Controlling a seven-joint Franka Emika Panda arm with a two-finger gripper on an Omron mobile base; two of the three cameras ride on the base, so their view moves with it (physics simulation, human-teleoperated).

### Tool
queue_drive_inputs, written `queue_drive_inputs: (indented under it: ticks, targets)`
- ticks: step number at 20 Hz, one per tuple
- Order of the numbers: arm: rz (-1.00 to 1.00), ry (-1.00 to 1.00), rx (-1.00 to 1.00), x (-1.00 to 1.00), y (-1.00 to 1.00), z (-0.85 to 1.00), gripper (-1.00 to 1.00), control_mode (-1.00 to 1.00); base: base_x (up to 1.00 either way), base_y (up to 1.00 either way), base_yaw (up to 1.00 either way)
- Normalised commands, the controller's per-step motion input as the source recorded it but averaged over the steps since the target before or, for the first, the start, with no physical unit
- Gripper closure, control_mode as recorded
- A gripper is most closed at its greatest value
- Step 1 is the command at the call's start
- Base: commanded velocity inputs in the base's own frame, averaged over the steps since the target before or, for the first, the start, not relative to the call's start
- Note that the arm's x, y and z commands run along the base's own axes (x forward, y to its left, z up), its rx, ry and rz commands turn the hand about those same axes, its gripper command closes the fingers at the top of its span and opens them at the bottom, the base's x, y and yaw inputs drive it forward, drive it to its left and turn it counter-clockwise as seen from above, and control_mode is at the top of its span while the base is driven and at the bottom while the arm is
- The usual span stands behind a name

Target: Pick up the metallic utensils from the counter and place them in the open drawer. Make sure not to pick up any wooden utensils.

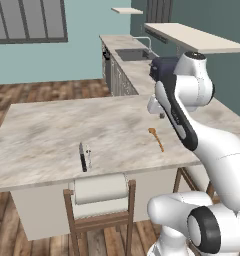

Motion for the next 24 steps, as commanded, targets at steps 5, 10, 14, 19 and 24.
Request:
queue_drive_inputs:
  ticks: [5,10,14,19,24]
  targets:
    - [0.00,-0.05,0.00,-0.14,0.03,0.00,-1.00,-1.00,0.00,0.00,0.00]
    - [0.00,0.00,0.00,-0.07,0.64,0.07,-1.00,-1.00,0.00,0.00,0.00]
    - [0.00,-0.05,0.00,0.00,1.00,-0.01,-1.00,-1.00,0.00,0.00,0.00]
    - [0.00,-0.14,0.00,0.02,0.99,-0.22,-1.00,-1.00,0.00,0.00,0.00]
    - [0.00,-0.16,-0.02,0.24,0.46,-0.45,-1.00,-1.00,0.00,0.00,0.00]
